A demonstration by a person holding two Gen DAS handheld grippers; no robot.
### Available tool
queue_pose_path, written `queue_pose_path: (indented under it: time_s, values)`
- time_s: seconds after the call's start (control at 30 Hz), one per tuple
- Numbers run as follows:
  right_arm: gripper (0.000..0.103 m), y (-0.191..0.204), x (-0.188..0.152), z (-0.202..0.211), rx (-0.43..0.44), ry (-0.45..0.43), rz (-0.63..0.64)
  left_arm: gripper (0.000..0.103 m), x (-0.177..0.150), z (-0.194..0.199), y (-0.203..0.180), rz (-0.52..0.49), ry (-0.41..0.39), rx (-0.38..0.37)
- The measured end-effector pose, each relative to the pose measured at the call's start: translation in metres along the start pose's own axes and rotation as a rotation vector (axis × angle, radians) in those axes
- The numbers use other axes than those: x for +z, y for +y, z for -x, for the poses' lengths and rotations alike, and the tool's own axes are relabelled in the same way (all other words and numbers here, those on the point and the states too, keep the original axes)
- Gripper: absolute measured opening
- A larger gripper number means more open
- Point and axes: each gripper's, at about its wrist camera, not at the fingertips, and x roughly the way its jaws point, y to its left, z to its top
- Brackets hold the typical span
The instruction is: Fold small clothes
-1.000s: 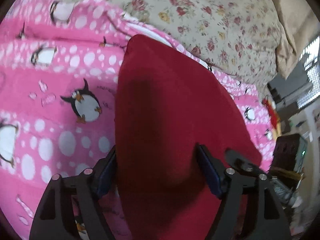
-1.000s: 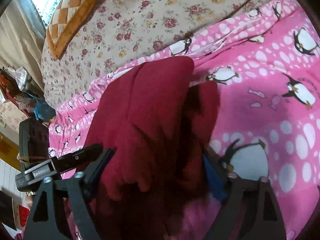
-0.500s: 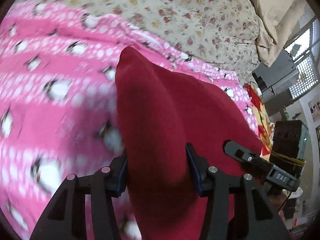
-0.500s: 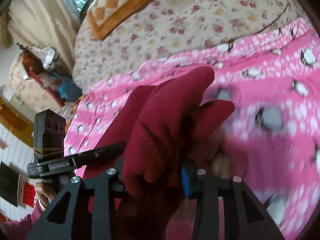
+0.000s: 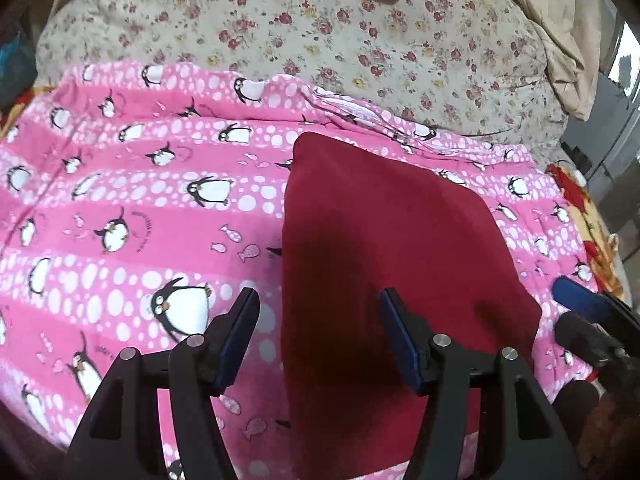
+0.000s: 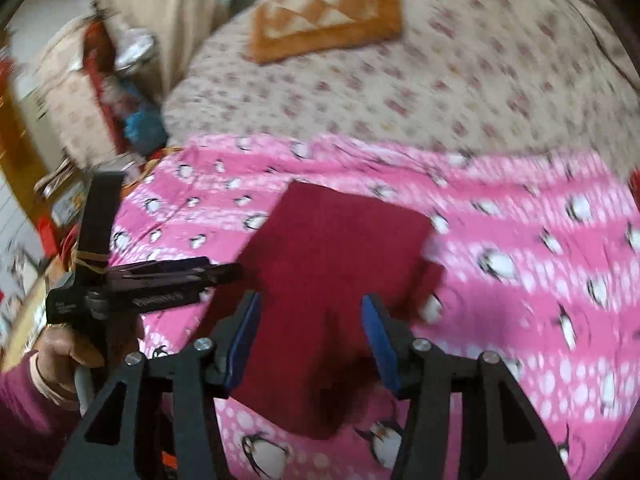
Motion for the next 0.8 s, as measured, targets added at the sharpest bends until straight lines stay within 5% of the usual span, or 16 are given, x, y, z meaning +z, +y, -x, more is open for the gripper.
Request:
queue_pose_path:
  time_s: [0.2, 0.43, 0.57, 0.67, 0.8]
  values:
    - [0.048, -0.023, -0.026, -0.058, -0.07, 0.148, -0.061, 0.042, -0.012, 0.013, -0.001, 0.0, -0.026, 0.031]
    - [0.049, -0.006, -0.023, -0.014, -0.105, 0.05, -0.022, 0.042, -0.016, 0.028, -0.01, -0.011, -0.073, 0.042]
    - [0.071, 0.007, -0.024, 0.016, -0.187, -0.031, -0.015, 0.042, -0.016, 0.037, -0.018, -0.018, -0.105, 0.053]
    - [0.073, 0.012, -0.026, 0.026, -0.219, -0.05, -0.055, 0.042, -0.016, 0.046, -0.02, -0.02, -0.14, 0.058]
    - [0.075, 0.015, -0.03, 0.025, -0.27, -0.047, -0.082, 0.042, -0.019, 0.054, -0.024, -0.038, -0.168, 0.154]
